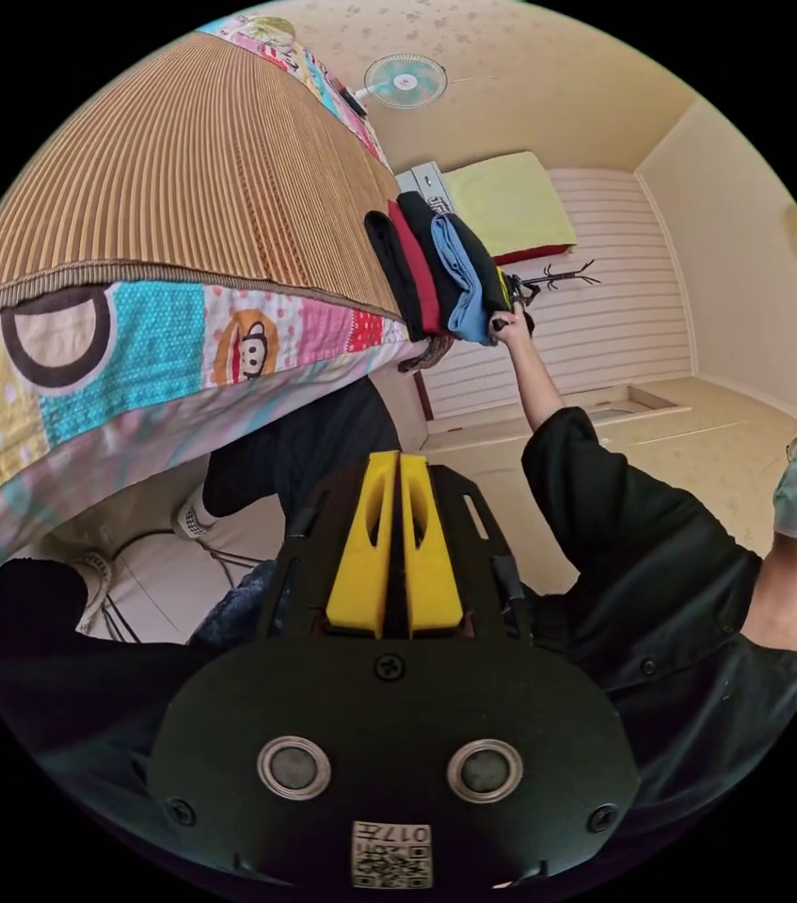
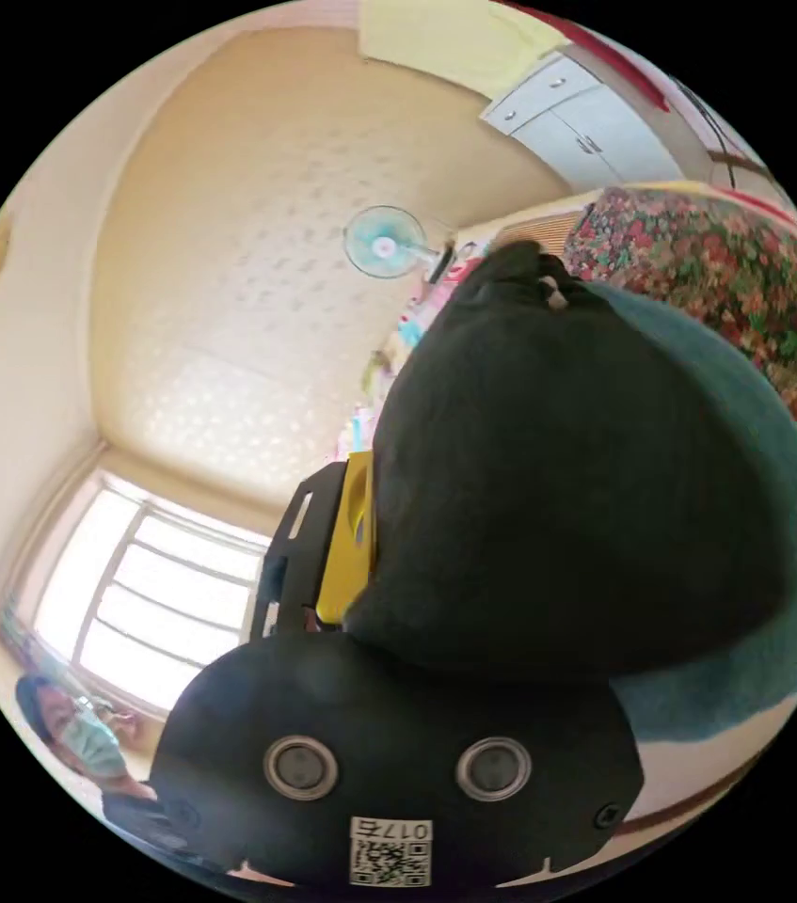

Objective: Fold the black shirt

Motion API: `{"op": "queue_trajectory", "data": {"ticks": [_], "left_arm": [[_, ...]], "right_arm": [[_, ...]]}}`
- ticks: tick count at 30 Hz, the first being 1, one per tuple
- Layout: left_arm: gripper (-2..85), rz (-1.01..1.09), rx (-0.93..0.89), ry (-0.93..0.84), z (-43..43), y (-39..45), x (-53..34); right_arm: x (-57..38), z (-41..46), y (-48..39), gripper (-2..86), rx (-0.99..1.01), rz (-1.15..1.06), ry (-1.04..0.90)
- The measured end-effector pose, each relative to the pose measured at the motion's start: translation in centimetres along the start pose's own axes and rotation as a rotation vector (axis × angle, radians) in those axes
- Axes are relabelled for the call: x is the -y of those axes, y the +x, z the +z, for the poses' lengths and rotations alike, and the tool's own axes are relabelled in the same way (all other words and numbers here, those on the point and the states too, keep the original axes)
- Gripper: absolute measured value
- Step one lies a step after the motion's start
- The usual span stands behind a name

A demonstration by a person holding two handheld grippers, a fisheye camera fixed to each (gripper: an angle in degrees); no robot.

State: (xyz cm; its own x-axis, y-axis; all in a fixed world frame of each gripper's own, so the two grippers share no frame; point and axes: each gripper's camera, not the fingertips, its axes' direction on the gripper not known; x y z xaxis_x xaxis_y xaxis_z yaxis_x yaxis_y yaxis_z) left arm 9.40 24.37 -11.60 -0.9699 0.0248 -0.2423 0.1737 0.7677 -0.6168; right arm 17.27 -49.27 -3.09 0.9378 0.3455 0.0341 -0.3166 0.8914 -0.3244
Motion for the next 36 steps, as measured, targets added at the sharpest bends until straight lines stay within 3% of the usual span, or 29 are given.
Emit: {"op": "queue_trajectory", "data": {"ticks": [1, 3, 10, 15, 20, 25, 29, 34, 36], "left_arm": [[-1.0, -0.012, 0.013, -0.002, 0.3, -0.2, 0.3], [-1.0, -0.049, 0.012, -0.011, 0.8, -0.8, 0.8], [-1.0, -0.049, -0.006, 0.011, 2.6, 0.2, 2.0], [-0.9, -0.059, 0.055, 0.082, 2.6, 0.8, 2.0], [0.7, 0.038, 0.387, 0.364, -5.1, 5.1, 1.4], [7.9, -0.012, 0.799, 0.673, -17.6, 7.9, -1.1], [13.8, -0.169, 1.155, 0.719, -25.1, 7.5, -1.4], [13.8, -0.487, 1.182, 0.929, -33.3, 3.0, -7.3], [13.9, -0.654, 1.234, 0.919, -35.1, 0.8, -9.5]], "right_arm": [[-1.0, -0.4, 0.9, 4.8, 0.093, 0.002, 0.037], [-2.0, 0.1, 0.6, 4.7, 0.095, 0.002, 0.031], [-7.1, -0.4, -2.7, 3.8, -0.088, -0.023, 0.103], [-10.3, 1.3, -2.2, 0.7, -0.231, 0.037, 0.042], [-15.2, 4.8, -7.7, 0.6, -0.557, -0.096, 0.112], [-20.7, 9.4, -11.7, 0.6, -0.566, -0.295, 0.116], [-24.3, 13.4, -11.2, 0.9, -0.551, -0.330, 0.018], [-26.6, 16.5, -6.7, 1.5, -0.547, -0.297, -0.153], [-27.7, 16.9, -5.3, 1.6, -0.550, -0.282, -0.187]]}}
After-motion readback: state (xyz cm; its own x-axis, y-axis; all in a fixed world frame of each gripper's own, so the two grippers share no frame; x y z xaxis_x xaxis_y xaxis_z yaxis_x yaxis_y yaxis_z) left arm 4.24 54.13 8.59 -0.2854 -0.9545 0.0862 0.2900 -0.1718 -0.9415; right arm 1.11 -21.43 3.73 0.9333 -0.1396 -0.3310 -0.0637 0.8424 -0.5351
